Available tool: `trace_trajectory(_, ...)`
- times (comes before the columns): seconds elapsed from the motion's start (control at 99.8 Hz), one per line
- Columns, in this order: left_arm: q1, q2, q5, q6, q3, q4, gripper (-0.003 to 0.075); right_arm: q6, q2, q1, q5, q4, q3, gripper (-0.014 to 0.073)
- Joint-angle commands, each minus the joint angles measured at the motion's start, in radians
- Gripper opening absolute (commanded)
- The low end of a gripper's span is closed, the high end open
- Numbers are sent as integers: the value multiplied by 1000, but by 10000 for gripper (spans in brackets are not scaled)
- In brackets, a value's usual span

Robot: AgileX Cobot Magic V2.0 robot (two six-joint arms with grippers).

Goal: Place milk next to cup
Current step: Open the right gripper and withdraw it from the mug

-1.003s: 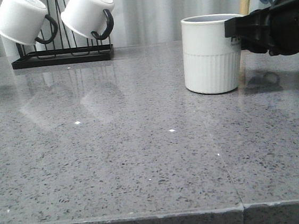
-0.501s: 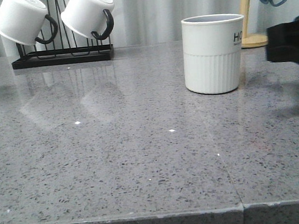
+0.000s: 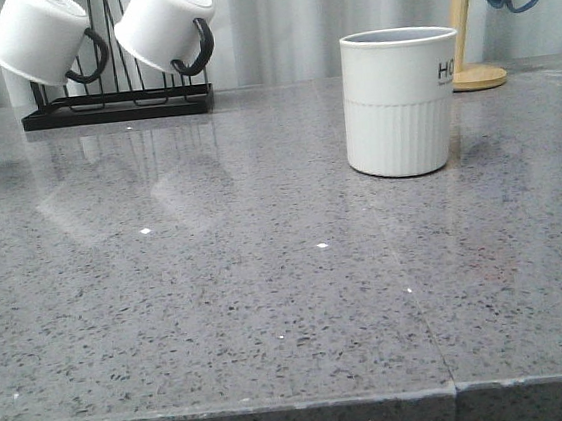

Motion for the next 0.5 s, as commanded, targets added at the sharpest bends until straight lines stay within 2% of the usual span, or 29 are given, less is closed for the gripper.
trace_trajectory(0.0, -1, -30, -79, -11, 60, -3, -20, -11, -117, -1, 59, -3, -24, -67)
trace_trajectory(0.251, -1, -30, -119, -11, 60, -3, -20, -11, -401, -1, 319, 26, -24, -67)
trace_trajectory(0.351, -1, -30, -186, -11, 55, -3, -20, -11, -471, -1, 408, 52, -24, -67)
trace_trajectory(0.491, -1, -30, -154, -11, 9, -3, -20, -12, -514, -1, 481, 51, -24, -67)
